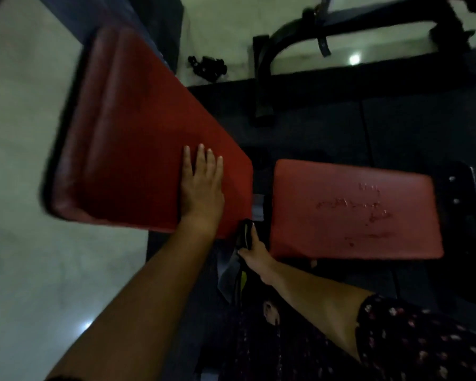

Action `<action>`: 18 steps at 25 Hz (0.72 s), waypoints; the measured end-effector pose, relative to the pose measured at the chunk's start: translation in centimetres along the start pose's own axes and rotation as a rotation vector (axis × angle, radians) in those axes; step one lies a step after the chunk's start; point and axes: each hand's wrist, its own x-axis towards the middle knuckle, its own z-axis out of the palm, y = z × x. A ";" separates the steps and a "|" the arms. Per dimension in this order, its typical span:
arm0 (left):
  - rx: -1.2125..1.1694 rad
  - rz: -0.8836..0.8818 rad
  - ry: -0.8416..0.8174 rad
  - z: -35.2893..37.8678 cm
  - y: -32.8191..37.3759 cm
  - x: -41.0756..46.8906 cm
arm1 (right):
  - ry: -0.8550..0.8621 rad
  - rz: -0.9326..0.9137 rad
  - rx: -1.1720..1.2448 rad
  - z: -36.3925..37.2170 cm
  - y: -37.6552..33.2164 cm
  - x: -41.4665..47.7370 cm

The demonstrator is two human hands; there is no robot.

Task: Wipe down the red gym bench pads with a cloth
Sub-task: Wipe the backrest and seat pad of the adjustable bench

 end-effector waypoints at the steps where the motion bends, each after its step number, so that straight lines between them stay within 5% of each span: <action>1: -0.033 -0.063 0.069 -0.5 -1.4 -1.6 | 0.001 -0.079 -0.047 0.1 -0.8 -1.8; 7: -0.454 -0.531 0.662 -3.1 -9.1 -10.5 | 0.245 -0.728 -0.451 -1.4 -11.6 -11.5; 12: -1.007 -0.951 0.496 -2.8 -10.7 -13.3 | 0.413 -1.377 -0.801 -0.7 -25.8 -17.0; 16: -1.188 -0.880 0.407 -2.0 -9.3 -12.6 | 0.384 -1.458 -1.592 1.0 -31.2 -19.5; 18: -1.186 -0.902 0.401 -1.7 -9.1 -12.6 | 0.413 -1.329 -1.684 1.3 -33.2 -19.9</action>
